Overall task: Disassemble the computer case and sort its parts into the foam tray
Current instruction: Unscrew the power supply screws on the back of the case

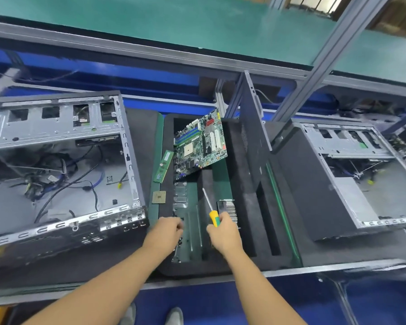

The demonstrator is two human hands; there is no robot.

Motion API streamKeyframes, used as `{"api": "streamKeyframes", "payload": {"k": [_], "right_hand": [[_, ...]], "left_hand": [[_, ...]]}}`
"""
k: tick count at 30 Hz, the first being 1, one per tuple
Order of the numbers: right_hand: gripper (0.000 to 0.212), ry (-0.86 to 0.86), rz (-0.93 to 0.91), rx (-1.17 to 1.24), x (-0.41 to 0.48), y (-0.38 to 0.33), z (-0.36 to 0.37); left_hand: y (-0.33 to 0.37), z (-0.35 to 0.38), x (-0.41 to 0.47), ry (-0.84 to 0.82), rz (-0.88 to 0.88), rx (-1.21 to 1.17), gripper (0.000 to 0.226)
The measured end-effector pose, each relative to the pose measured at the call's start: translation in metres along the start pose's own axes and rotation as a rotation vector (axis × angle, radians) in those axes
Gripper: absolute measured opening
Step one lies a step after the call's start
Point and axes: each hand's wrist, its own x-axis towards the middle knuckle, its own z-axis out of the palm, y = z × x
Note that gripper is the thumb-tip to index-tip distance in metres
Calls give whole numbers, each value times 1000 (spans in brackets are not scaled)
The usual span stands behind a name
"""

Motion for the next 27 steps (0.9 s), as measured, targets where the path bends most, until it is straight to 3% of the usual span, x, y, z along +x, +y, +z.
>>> {"api": "streamKeyframes", "payload": {"k": [4,10,17,22,25,27], "right_hand": [[14,-27,58,152,-3,15,5],[11,33,58,323,-7,23,4],[11,99,6,260,-14,22,13],[32,79,-15,90,-16,9,16],[26,100,1,-46,-13,4,19],[22,135,-12,5,-8,-1,18]], "left_hand": [[10,4,10,-13,157,502,30],[13,17,20,-27,154,724,36],[2,14,24,44,59,447,34],[10,15,12,-54,296,613,28],[17,23,6,-100,305,618,35],[17,24,4,-79,305,578,30]]}}
